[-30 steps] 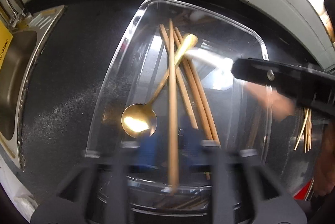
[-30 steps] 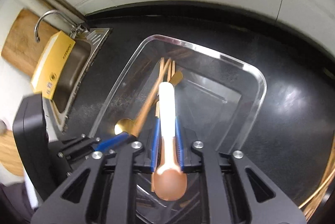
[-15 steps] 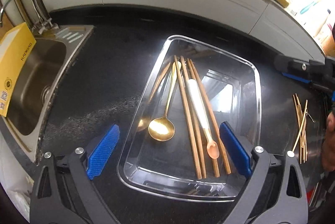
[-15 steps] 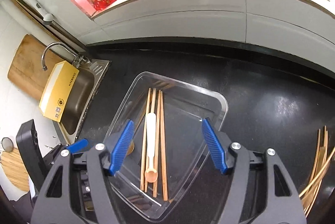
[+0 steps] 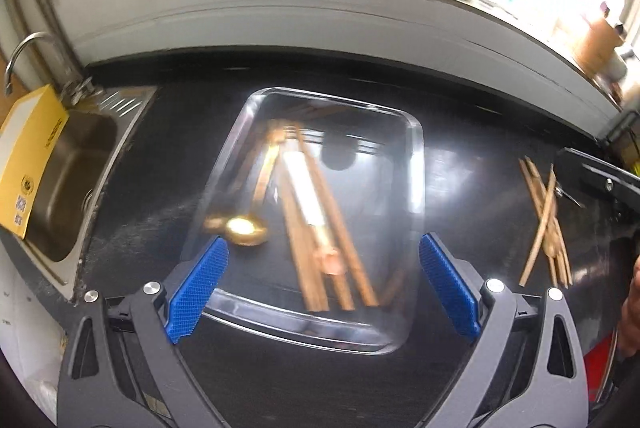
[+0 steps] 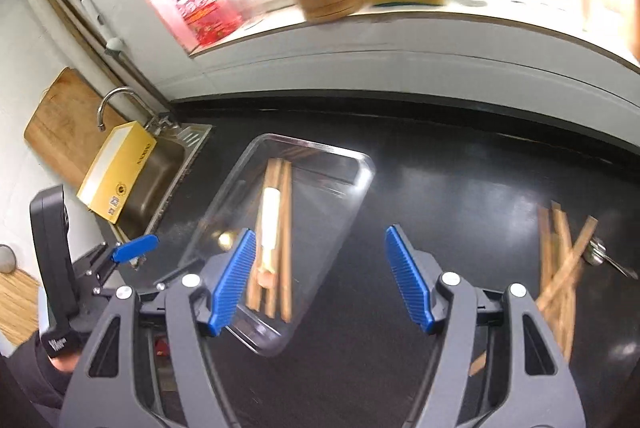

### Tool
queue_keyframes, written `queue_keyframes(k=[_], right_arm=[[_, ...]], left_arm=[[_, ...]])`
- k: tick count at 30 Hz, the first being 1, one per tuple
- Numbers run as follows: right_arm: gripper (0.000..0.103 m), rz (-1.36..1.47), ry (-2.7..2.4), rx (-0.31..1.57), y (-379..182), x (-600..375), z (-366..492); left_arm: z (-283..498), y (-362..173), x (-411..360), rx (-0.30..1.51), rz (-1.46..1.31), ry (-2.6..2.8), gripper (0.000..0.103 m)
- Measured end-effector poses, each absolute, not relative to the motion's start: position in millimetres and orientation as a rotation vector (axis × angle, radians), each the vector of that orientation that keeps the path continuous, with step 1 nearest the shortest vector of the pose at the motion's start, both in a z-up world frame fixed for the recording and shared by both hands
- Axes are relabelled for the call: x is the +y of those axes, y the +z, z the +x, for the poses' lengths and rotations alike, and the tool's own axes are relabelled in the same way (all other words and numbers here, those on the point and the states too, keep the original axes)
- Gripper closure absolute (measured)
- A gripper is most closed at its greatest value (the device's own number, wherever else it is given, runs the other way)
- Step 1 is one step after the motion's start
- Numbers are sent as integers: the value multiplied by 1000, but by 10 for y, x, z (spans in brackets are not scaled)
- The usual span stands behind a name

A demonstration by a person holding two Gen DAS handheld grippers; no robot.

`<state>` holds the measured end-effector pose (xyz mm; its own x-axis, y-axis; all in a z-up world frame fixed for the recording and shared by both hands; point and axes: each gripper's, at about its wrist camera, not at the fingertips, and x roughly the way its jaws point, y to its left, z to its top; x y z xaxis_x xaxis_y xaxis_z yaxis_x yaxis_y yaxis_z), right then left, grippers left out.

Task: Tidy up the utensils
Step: 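Move both open tools back over the utensil pile, then close the left tool on a wooden chopstick while the right tool grasps another chopstick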

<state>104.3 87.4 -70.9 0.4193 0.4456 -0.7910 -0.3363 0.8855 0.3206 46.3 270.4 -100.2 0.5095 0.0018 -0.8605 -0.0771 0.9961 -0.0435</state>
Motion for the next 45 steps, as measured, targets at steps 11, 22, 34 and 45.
queue_keyframes(k=[11, 22, 34, 45], right_arm=[[37, 70, 258, 976, -631, -845, 175], [37, 114, 179, 945, -641, -1803, -209], [37, 102, 202, 952, -734, -1910, -21], [37, 93, 206, 1057, -1182, -1867, 458]], left_arm=[[402, -949, 1040, 984, 69, -184, 9], [517, -1012, 243, 958, 161, -272, 9], [701, -1268, 48, 970, 288, -350, 10], [1170, -1871, -118, 1040, 384, -457, 10]])
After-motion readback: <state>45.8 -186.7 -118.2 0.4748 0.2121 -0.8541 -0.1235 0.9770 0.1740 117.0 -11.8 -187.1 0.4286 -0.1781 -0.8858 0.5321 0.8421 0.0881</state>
